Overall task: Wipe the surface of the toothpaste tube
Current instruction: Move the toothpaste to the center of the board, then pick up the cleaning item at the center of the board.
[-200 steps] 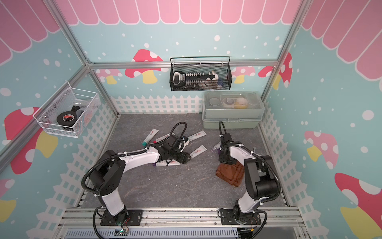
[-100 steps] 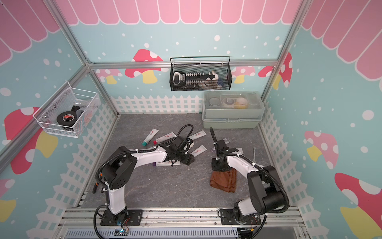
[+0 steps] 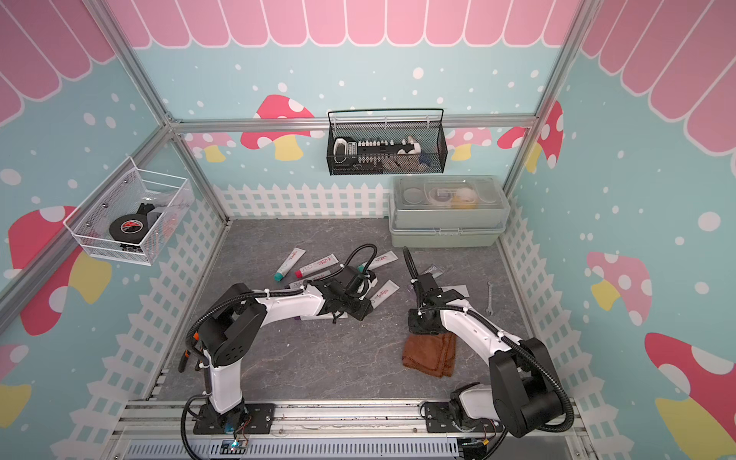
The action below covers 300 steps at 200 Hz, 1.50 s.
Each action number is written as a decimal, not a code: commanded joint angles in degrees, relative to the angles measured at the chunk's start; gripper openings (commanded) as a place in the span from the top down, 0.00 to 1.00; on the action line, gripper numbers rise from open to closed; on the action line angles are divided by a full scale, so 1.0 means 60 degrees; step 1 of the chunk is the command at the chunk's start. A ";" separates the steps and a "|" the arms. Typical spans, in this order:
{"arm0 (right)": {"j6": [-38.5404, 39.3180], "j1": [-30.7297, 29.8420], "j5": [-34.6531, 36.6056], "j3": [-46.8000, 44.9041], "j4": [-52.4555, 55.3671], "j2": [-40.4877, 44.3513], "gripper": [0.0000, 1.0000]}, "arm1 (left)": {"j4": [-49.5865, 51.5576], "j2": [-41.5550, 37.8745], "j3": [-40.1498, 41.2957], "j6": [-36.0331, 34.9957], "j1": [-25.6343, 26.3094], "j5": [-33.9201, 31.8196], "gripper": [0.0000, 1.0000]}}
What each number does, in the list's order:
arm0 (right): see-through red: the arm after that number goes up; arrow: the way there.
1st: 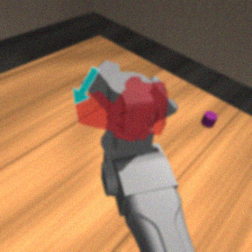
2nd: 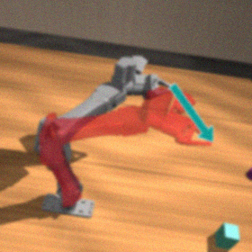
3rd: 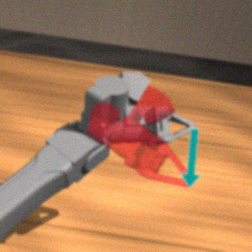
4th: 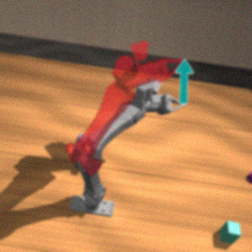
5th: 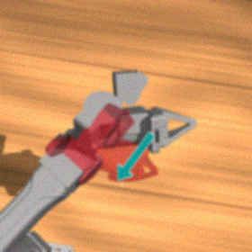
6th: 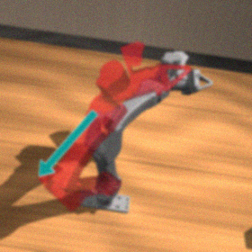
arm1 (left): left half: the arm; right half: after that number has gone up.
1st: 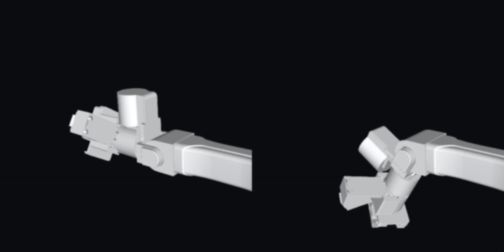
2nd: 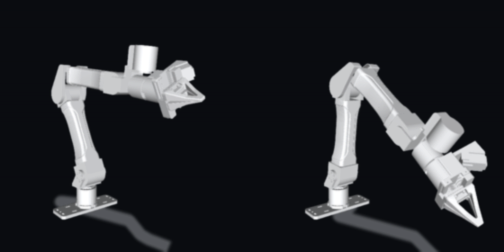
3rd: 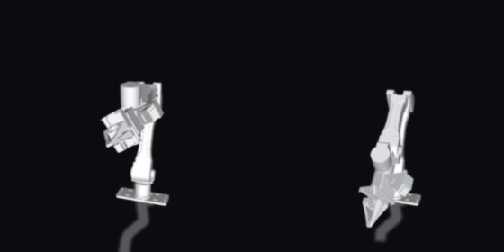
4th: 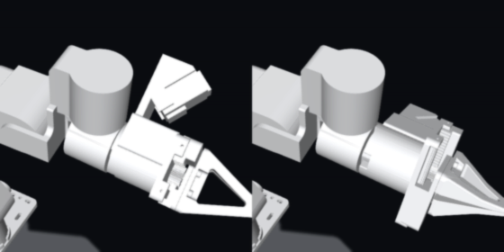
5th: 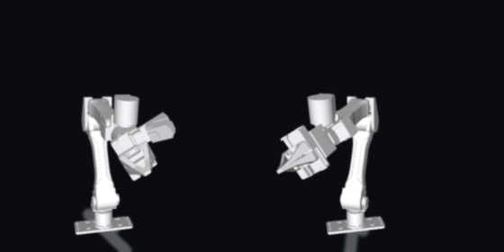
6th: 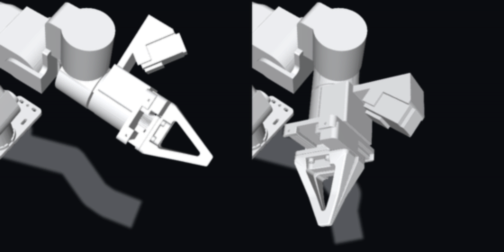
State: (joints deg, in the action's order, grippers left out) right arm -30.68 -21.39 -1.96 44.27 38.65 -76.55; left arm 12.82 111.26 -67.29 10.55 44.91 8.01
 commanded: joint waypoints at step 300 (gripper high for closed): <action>0.0760 -0.0061 -0.1593 0.0165 -0.0907 0.0163 0.93 | -0.3373 -0.1790 0.3744 0.1157 0.2493 -0.0654 0.59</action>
State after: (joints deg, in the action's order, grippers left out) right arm -27.90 -21.43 -9.52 44.03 32.58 -77.93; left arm -4.86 101.36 -47.79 15.18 59.70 4.08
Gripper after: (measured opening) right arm 0.077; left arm 0.371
